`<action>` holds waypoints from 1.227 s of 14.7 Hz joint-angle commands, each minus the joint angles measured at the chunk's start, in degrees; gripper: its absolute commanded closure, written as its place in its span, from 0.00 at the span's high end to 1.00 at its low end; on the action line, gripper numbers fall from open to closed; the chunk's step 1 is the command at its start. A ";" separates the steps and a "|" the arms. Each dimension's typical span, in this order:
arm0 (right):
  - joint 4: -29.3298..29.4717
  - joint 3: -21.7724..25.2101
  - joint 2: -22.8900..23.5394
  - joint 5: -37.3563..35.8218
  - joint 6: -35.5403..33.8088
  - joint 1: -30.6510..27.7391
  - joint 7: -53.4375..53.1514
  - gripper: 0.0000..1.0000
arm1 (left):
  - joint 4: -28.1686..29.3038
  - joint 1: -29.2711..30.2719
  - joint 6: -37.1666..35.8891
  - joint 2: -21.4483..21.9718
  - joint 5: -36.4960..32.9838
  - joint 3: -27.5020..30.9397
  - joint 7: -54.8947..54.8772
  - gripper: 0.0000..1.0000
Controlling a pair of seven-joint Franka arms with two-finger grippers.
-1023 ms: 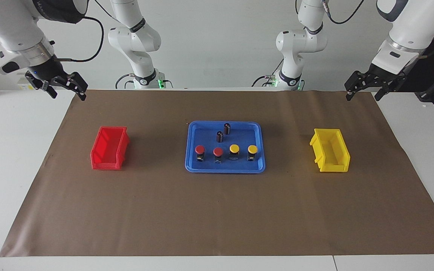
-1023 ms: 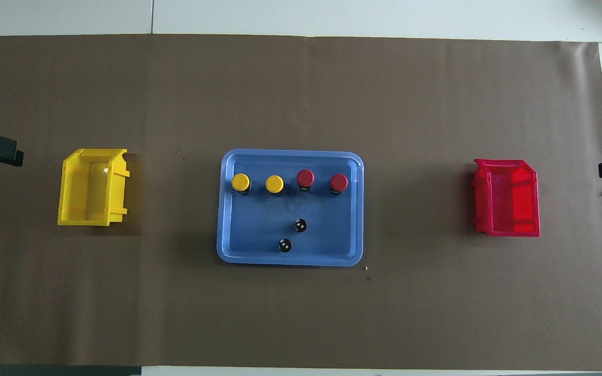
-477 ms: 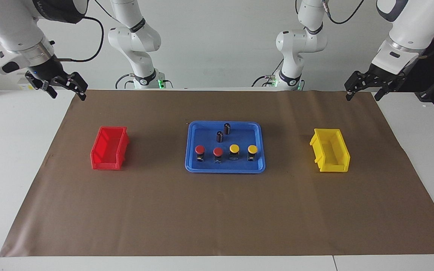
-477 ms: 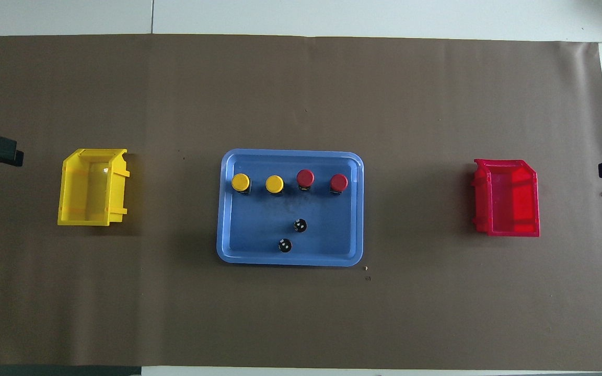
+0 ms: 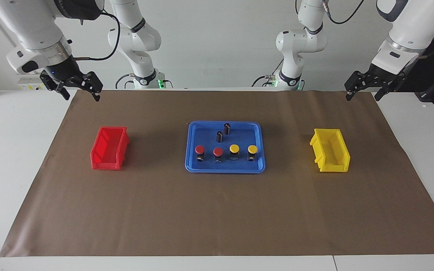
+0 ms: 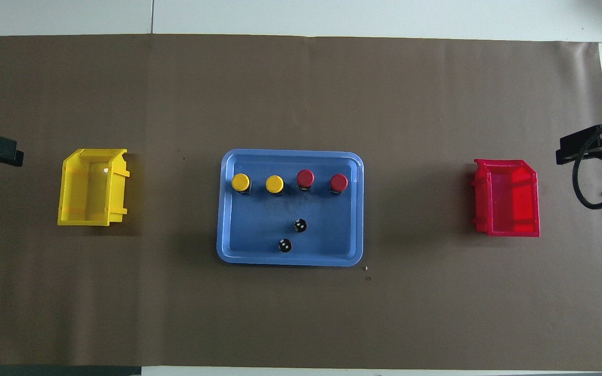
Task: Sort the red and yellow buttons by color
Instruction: 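Reach the right gripper into the tray and grasp a red button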
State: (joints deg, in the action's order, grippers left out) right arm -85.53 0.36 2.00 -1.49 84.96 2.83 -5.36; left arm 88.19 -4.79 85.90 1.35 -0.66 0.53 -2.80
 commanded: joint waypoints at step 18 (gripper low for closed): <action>-15.27 -0.27 17.42 -0.45 34.57 25.02 -34.63 1.00 | 1.28 0.66 0.24 1.11 -1.10 -0.44 -0.37 1.00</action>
State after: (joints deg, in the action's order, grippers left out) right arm -95.95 -0.01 22.95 -1.49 118.04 27.45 -39.59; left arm 88.19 -4.79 85.90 1.35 -0.66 0.53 -2.80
